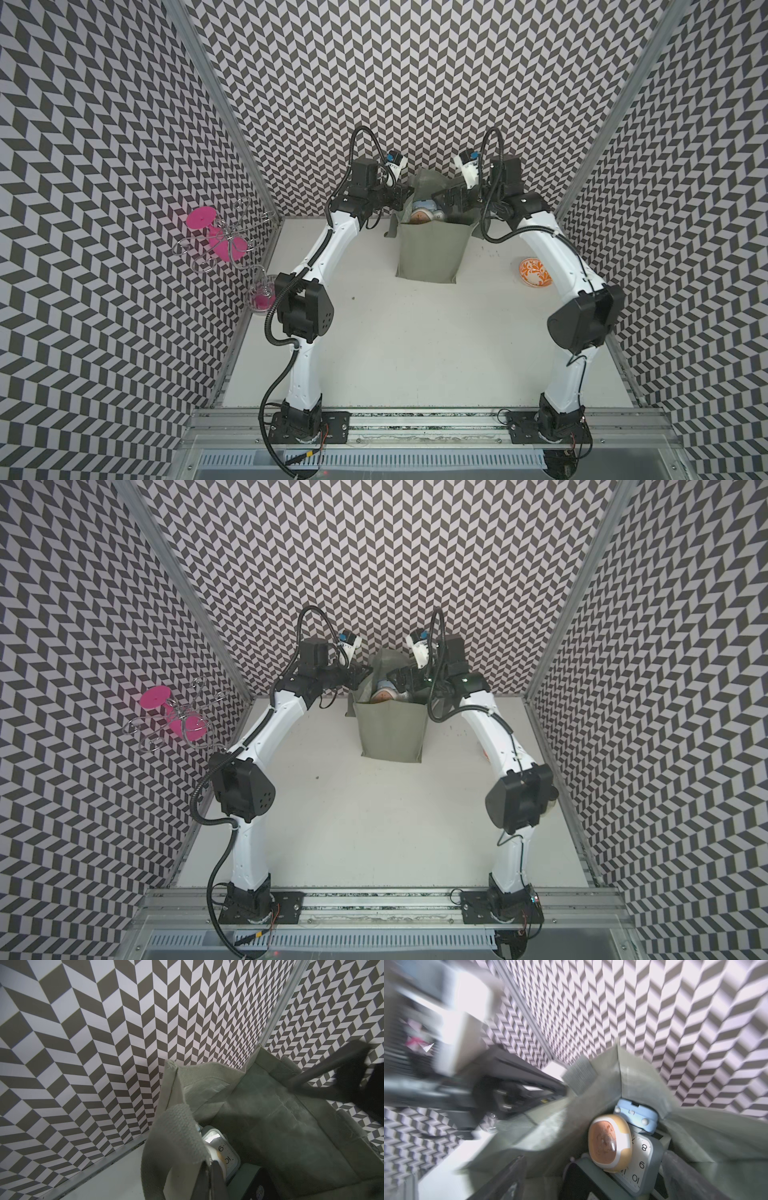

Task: Put the alarm clock into the canvas bag
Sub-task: Place the alarm at the canvas bag, then adjust the canvas bag at the center of the board.

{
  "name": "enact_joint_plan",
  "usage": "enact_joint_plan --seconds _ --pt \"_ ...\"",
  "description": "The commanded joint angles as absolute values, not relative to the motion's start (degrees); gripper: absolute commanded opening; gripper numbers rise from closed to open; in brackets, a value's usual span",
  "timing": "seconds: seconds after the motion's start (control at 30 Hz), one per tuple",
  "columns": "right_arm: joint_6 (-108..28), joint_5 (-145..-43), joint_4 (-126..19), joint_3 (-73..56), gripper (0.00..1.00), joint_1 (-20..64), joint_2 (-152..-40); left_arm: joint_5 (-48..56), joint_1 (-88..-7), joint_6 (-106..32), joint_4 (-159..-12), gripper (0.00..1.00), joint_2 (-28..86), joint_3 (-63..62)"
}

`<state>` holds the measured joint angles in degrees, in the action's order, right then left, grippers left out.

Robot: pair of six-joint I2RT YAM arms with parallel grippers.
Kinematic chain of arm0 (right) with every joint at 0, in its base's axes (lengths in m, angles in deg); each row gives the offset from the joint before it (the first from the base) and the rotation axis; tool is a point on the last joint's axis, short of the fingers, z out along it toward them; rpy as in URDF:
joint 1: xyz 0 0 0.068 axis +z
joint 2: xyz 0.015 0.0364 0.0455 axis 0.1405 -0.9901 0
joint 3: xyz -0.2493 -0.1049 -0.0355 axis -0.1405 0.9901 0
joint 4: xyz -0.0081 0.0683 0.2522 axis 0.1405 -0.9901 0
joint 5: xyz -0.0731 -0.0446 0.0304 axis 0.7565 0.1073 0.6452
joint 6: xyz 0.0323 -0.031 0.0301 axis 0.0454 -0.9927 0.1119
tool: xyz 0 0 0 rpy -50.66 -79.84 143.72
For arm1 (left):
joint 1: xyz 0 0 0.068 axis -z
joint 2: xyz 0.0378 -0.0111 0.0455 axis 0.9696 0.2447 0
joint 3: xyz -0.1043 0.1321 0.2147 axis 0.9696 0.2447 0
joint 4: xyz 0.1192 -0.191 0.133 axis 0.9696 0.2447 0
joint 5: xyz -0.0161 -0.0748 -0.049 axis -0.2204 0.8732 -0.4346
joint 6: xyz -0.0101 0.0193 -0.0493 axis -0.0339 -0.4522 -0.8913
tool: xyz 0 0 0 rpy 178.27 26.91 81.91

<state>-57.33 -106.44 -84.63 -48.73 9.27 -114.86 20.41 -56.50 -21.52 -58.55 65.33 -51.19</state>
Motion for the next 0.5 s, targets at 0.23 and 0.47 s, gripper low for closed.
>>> enact_joint_plan --seconds 0.23,0.47 --pt "-44.94 -90.27 -71.28 -28.03 0.98 4.14 -97.95 20.06 -56.34 -19.54 -65.16 0.0 58.69 -49.82" --pt "-42.2 -91.35 -70.9 -24.37 0.93 0.73 -100.36 17.24 -54.86 -17.78 -64.73 0.0 58.69 -49.32"
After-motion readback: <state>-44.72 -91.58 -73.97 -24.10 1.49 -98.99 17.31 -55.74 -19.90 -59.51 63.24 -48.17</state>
